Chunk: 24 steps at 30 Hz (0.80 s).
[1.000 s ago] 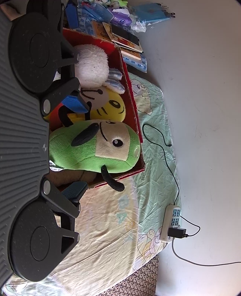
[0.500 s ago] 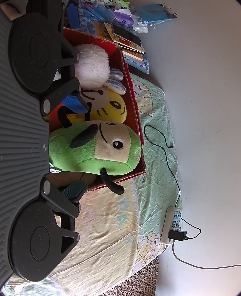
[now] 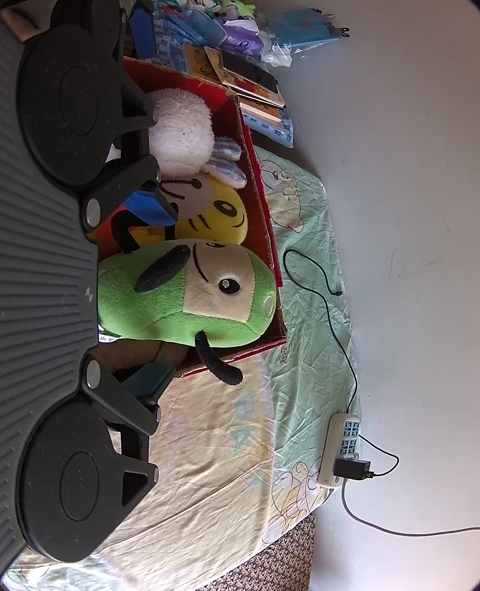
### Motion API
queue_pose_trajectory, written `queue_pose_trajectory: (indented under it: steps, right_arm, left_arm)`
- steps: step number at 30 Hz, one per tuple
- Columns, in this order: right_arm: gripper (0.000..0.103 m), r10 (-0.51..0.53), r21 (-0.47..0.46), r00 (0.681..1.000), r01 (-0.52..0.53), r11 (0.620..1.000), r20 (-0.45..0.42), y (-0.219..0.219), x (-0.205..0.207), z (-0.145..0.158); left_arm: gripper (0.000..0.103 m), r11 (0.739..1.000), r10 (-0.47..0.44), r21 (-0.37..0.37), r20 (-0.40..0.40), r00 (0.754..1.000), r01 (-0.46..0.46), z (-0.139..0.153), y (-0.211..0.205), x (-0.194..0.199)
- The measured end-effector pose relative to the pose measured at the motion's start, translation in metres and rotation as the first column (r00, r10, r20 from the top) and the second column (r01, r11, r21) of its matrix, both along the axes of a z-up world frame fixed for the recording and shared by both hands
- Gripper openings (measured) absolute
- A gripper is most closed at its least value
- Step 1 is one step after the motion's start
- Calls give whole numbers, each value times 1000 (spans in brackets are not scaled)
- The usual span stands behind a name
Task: Organize objects
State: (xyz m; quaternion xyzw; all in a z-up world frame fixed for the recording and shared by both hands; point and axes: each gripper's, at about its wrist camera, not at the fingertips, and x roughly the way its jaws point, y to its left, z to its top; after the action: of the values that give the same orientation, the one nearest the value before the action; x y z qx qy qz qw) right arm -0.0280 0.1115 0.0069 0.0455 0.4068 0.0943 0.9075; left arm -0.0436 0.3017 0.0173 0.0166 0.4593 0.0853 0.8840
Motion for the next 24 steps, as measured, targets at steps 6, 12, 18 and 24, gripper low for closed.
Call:
queue_pose_trajectory:
  steps: [6, 12, 18, 24]
  right_arm:
    - [83, -2, 2, 1000, 2, 1000, 0, -1, -3, -1]
    - [83, -2, 1, 1000, 2, 1000, 1, -1, -5, -1]
    - [83, 0, 7, 1000, 0, 1000, 0, -1, -8, -2]
    - [83, 5, 7, 1000, -5, 1000, 5, 1, -10, 0]
  left_arm:
    - [101, 1000, 6, 3, -1, 1000, -6, 1, -1, -2]
    - [101, 1000, 9, 8, 3, 1000, -9, 2, -2, -5]
    - [101, 1000, 11, 9, 4, 1000, -11, 3, -1, -7]
    - [101, 1000, 8, 14, 9, 1000, -8, 4, -2, -10]
